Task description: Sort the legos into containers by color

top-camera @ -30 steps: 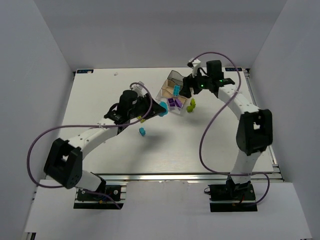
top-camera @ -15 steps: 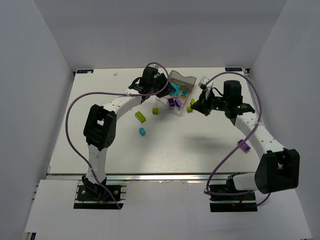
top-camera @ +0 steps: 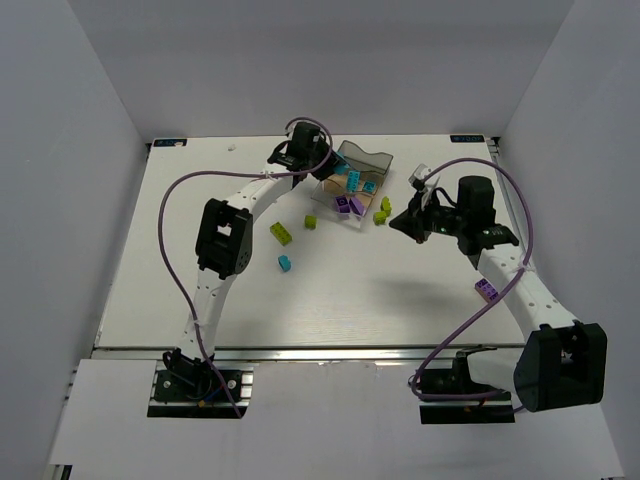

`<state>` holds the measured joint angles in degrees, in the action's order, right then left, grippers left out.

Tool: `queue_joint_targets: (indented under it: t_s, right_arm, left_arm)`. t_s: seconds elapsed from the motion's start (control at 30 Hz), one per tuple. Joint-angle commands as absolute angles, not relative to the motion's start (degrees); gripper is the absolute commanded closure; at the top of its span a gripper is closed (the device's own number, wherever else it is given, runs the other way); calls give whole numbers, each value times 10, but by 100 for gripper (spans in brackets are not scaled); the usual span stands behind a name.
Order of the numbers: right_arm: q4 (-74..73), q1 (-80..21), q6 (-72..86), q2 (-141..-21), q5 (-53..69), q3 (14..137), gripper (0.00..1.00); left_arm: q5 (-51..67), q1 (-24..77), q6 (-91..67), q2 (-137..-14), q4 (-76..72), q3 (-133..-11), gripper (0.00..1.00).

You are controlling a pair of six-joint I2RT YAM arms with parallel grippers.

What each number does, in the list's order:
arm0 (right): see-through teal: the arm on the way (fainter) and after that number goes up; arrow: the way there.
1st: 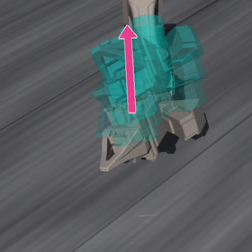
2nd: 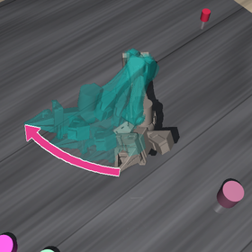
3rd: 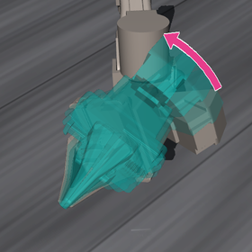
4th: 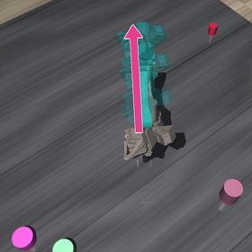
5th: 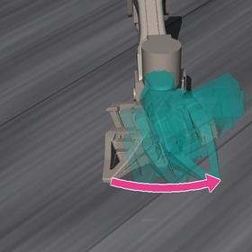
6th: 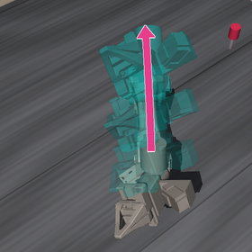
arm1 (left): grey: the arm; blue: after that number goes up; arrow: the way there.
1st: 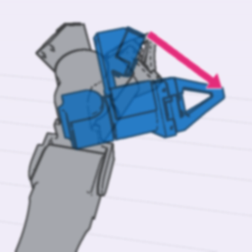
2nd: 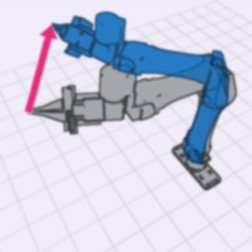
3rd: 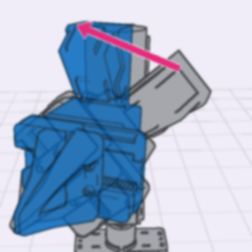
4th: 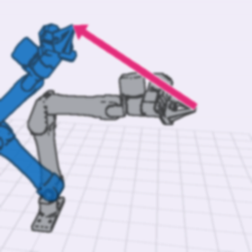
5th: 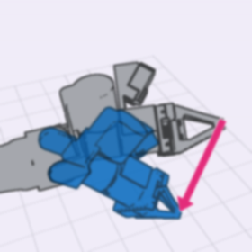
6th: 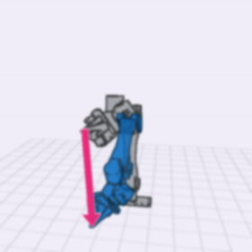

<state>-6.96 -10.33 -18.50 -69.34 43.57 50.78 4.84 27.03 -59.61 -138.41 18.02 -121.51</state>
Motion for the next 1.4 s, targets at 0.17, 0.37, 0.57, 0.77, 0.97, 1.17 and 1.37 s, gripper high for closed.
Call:
queue_joint_targets:
  t_s: [0.17,0.37,0.57,0.77,0.97,1.17,1.37]
  right_arm:
    - [-37,-95,-170,-684,439,500,100]
    - [-40,-94,-171,-683,439,499,100]
    - [-50,-95,-177,-680,444,501,96]
    - [-77,-94,-204,-680,450,513,61]
    - [-86,-94,-238,-679,466,516,11]
    - [-141,-112,-261,-733,502,566,11]
    - [-250,-175,-289,-810,458,651,11]
  left_arm:
    - [24,273,-624,-1353,200,-1210,74]
    - [25,273,-626,-1353,207,-1215,46]
    - [25,273,-624,-1349,215,-1232,37]
    - [26,273,-619,-1319,206,-1236,43]
    - [10,273,-549,-1215,217,-1174,78]
    - [-25,273,-462,-1048,206,-953,92]
    - [-70,273,-432,-836,207,-705,91]
